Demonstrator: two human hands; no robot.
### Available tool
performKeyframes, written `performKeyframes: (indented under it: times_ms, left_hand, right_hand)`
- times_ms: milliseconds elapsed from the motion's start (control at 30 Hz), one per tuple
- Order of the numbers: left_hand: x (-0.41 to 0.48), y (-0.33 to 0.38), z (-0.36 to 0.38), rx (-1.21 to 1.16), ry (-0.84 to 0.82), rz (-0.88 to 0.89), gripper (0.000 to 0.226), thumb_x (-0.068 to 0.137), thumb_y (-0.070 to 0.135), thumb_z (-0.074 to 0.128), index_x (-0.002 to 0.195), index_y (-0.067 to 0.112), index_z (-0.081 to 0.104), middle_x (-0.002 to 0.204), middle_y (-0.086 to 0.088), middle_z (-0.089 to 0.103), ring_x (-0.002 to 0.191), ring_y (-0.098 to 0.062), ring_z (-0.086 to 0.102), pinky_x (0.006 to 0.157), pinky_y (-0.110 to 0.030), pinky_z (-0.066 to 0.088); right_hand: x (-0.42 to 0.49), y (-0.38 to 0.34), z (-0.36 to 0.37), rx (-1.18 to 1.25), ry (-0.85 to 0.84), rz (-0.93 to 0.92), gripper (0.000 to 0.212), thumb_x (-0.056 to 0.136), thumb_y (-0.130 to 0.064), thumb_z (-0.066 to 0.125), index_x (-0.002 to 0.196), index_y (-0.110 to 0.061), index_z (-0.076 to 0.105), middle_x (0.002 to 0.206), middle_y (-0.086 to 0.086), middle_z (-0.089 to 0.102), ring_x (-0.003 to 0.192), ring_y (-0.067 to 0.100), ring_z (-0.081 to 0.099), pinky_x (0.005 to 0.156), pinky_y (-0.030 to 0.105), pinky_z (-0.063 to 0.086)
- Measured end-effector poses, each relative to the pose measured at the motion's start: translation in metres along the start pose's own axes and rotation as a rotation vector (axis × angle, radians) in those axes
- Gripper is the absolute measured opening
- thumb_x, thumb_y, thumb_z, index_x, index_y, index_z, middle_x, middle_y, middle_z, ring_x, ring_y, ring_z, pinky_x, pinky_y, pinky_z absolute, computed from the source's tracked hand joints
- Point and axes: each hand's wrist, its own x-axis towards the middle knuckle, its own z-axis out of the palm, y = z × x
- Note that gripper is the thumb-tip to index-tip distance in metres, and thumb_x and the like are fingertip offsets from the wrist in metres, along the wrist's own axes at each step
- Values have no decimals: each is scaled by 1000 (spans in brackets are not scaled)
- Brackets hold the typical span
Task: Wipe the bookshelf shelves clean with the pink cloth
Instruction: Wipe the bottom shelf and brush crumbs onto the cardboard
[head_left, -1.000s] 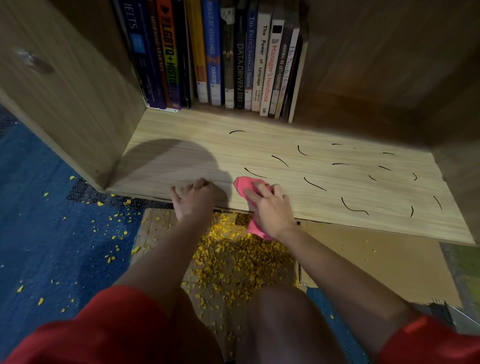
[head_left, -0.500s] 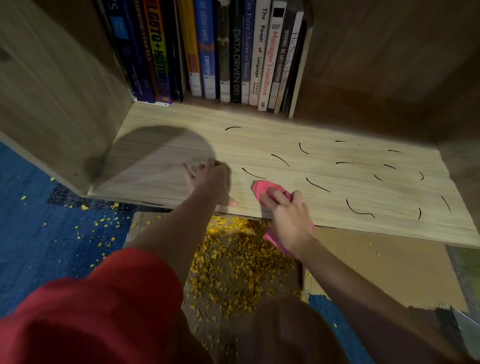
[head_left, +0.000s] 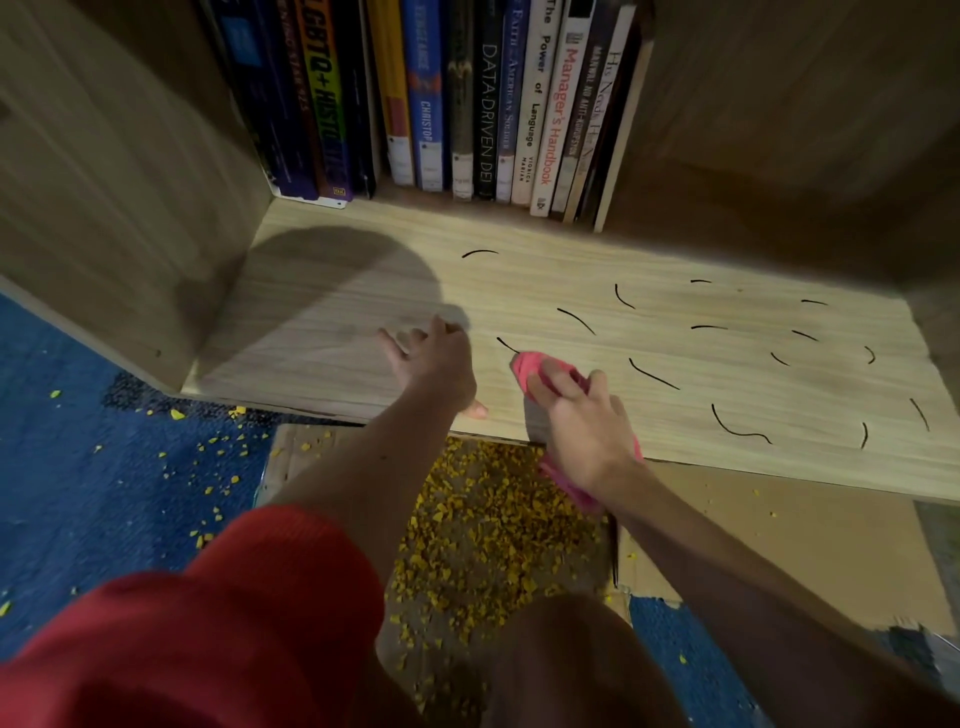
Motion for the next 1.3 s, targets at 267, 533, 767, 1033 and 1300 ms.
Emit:
performKeyframes:
  times_ms: [267, 533, 767, 1033, 1300]
  left_hand:
    - [3, -6, 1, -2, -3, 40, 86, 65, 50, 78, 134, 16, 40, 145, -7, 28, 137, -32, 25, 109, -61, -3]
    - [-2, -5, -1, -39, -11, 26, 82, 67, 46, 78, 134, 13, 43, 144, -8, 31, 138, -32, 24, 110, -60, -2]
    - [1, -4, 2, -52, 5, 8, 92, 67, 46, 79, 141, 15, 33, 147, -6, 27, 139, -30, 23, 113, -54, -1]
    - [1, -6, 2, -46, 26, 15, 98, 66, 49, 78, 144, 16, 29, 146, -5, 29, 138, -30, 25, 114, -53, 2]
    - [0, -7, 4, -49, 26, 27, 95, 67, 50, 77, 144, 17, 30, 147, -4, 28, 139, -29, 23, 113, -54, 1]
  right_hand:
    - [-2, 9, 3, 75, 5, -20, 82, 79, -25, 70, 145, -28, 23, 152, -12, 17, 115, 28, 32, 94, 39, 37]
    - [36, 3, -16, 90, 1, 30, 74, 78, -20, 71, 140, -27, 32, 149, -8, 26, 119, 30, 31, 94, 43, 36]
    - [10, -8, 5, 34, 63, -49, 83, 79, -28, 69, 146, -28, 19, 151, -10, 20, 120, 29, 30, 96, 42, 33]
    - [23, -10, -6, 69, 22, -3, 80, 78, -32, 71, 144, -26, 26, 147, -7, 26, 119, 29, 31, 97, 43, 35]
    - [51, -10, -17, 73, 5, -15, 82, 74, -34, 75, 142, -27, 30, 148, -7, 27, 120, 29, 30, 98, 43, 33]
